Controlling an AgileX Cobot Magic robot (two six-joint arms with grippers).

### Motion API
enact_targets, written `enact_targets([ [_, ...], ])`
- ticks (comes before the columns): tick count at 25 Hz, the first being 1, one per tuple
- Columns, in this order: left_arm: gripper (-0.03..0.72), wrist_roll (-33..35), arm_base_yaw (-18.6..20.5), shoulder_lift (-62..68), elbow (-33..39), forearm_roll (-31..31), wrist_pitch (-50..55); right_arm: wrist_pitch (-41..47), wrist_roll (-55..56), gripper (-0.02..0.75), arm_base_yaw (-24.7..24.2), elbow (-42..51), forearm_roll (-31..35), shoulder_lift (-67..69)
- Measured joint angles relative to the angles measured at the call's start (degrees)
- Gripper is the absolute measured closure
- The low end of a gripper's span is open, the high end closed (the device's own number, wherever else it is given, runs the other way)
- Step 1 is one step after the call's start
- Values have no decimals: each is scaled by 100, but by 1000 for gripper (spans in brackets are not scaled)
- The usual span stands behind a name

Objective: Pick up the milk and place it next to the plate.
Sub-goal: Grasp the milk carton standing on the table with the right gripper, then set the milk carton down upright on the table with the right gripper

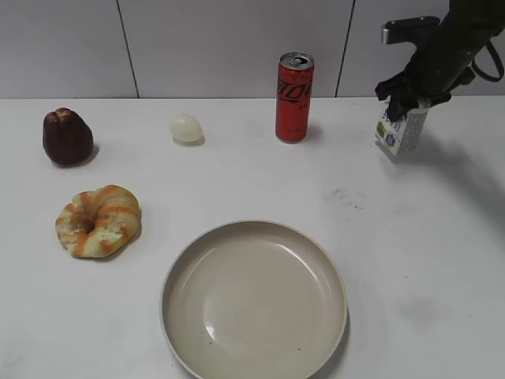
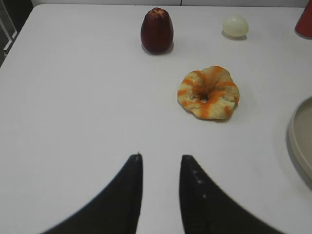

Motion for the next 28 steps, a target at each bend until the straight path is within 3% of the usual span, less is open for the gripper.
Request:
enact_targets([
  [5, 481, 0, 0, 0, 0, 0, 0, 192, -626, 446, 187, -306, -69, -685],
  [10, 481, 0, 0, 0, 0, 0, 0, 719, -1405, 446, 741, -319, 5, -1421],
  [19, 481, 0, 0, 0, 0, 0, 0, 1396, -3976, 446, 1245, 197, 1883, -1818],
  [28, 481, 0, 0, 0, 0, 0, 0, 1100, -5227, 447, 2042, 694, 2221, -1503],
])
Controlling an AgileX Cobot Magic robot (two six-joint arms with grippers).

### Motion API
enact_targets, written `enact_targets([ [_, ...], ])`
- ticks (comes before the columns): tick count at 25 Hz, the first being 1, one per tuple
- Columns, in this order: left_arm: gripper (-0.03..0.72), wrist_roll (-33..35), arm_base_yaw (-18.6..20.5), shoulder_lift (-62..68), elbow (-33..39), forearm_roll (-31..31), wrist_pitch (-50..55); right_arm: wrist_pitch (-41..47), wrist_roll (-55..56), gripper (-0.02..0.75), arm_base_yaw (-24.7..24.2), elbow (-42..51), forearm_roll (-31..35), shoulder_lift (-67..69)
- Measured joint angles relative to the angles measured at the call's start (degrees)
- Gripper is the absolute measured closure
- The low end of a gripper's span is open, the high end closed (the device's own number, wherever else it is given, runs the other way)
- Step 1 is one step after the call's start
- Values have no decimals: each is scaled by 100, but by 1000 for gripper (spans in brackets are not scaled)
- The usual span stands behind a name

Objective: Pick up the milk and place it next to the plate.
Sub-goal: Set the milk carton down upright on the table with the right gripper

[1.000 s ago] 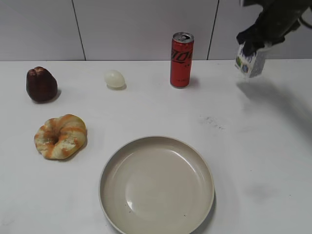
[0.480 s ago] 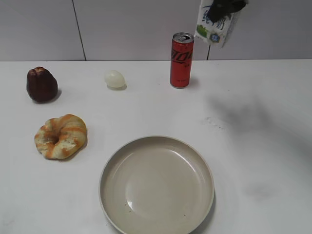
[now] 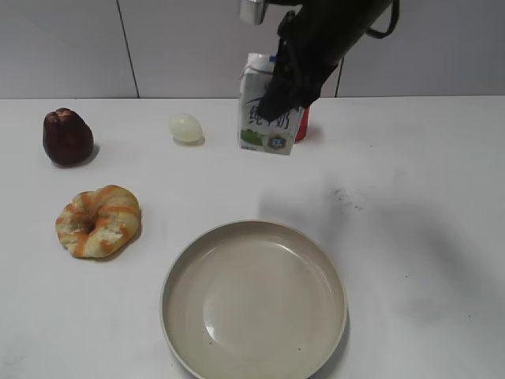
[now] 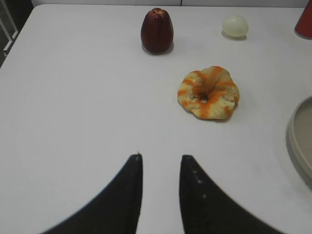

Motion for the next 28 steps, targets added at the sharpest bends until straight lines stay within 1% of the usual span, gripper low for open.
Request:
enact_targets([
  [2, 481, 0, 0, 0, 0, 0, 0, -124, -63, 447, 161, 4, -18, 188],
  [8, 481, 0, 0, 0, 0, 0, 0, -321, -160, 447, 328, 19, -156, 713],
  [14, 481, 0, 0, 0, 0, 0, 0, -662, -282, 447, 334, 24, -224, 1044],
  [22, 481, 0, 0, 0, 0, 0, 0, -561, -296, 446, 334, 24, -343, 1446],
  [25, 481, 0, 0, 0, 0, 0, 0, -541, -296, 408, 334, 24, -370, 1452],
  [28, 481, 0, 0, 0, 0, 0, 0, -534, -296, 314, 334, 24, -426, 1452],
])
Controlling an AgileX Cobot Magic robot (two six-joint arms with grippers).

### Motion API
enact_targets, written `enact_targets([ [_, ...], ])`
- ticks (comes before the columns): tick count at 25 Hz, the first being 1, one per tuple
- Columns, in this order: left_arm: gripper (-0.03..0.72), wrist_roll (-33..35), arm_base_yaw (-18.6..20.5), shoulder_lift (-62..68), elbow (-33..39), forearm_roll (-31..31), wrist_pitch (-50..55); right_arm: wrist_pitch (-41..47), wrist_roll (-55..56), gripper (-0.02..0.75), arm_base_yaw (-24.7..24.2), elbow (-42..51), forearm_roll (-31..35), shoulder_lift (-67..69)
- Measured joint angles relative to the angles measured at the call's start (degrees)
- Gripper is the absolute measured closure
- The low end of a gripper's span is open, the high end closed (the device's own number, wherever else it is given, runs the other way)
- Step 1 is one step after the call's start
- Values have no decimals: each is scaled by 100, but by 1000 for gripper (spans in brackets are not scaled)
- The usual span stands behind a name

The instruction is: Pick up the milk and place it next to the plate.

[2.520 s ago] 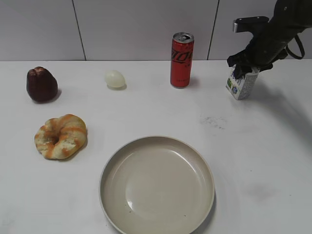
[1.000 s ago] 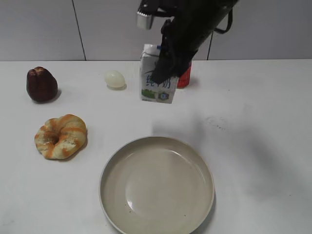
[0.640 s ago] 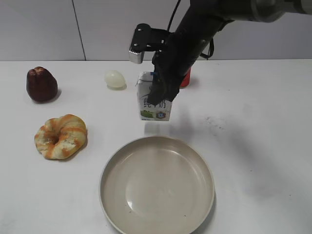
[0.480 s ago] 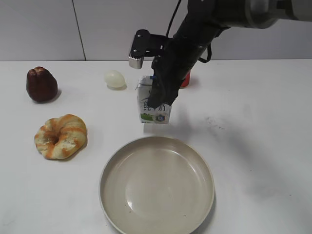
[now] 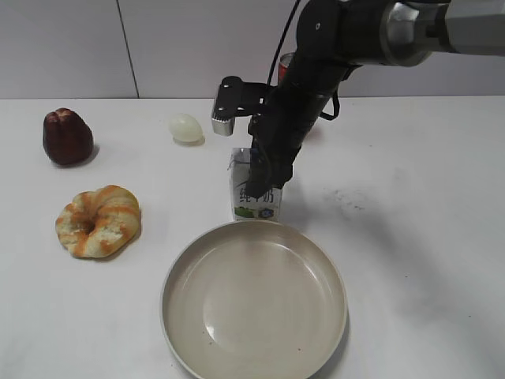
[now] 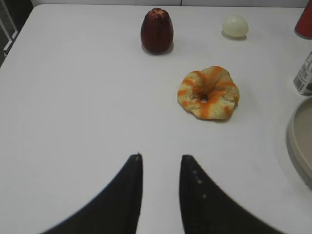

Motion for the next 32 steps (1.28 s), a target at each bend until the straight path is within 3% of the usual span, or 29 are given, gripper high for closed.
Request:
enact_targets([
  [5, 481, 0, 0, 0, 0, 0, 0, 155, 0, 174, 0, 0, -15, -113],
  [11, 481, 0, 0, 0, 0, 0, 0, 1, 206, 151, -29, -142, -60, -667],
  [15, 481, 0, 0, 0, 0, 0, 0, -385, 1786, 148, -181, -479, -337, -981],
  [21, 481, 0, 0, 0, 0, 0, 0, -597, 5045, 148, -752, -1205, -2264, -1025],
  [23, 481, 0, 0, 0, 0, 0, 0, -521, 5750, 148, -1020, -1343, -2625, -1027],
  [27, 481, 0, 0, 0, 0, 0, 0, -139, 6739, 148, -1647, -1381, -2762, -1032],
  [32, 481, 0, 0, 0, 0, 0, 0, 685, 6965, 148, -2250, -1388, -2773, -1032],
])
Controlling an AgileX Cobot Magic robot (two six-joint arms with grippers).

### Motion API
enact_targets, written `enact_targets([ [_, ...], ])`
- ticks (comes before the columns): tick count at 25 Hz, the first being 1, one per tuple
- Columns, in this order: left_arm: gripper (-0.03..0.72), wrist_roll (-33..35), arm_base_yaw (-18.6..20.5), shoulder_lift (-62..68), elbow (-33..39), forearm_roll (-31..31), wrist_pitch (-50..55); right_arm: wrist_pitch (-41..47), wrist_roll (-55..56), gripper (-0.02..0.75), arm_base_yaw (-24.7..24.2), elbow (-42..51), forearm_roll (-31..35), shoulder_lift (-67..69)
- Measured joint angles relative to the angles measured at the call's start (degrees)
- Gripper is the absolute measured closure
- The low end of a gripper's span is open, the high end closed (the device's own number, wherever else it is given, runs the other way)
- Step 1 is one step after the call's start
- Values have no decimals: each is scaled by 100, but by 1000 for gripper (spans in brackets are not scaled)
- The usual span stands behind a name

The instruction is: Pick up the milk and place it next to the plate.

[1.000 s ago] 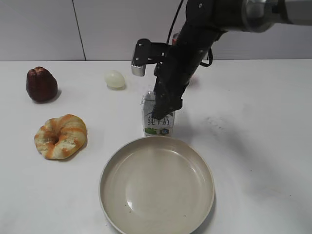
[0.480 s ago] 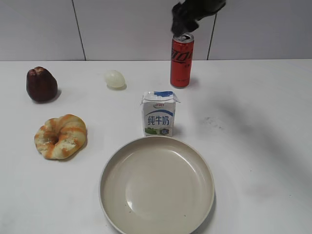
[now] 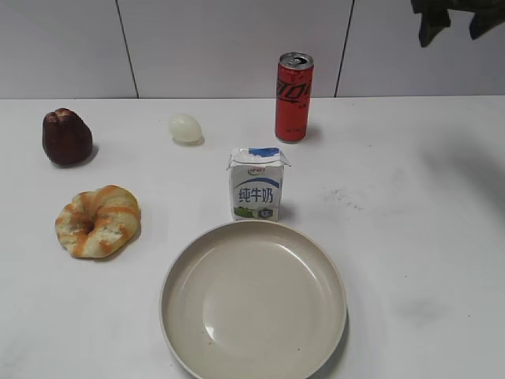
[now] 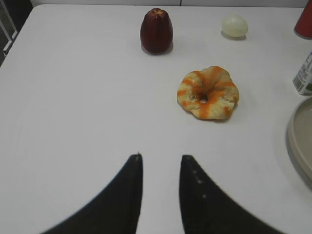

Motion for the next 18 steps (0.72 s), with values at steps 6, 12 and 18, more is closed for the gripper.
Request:
enact_targets([
  [6, 481, 0, 0, 0, 0, 0, 0, 849, -48, 148, -197, -2, 95, -27],
  [12, 481, 0, 0, 0, 0, 0, 0, 860, -422, 148, -197, 340, 838, -610],
  [18, 481, 0, 0, 0, 0, 0, 0, 872, -492, 148, -197, 1661, 830, -1877],
])
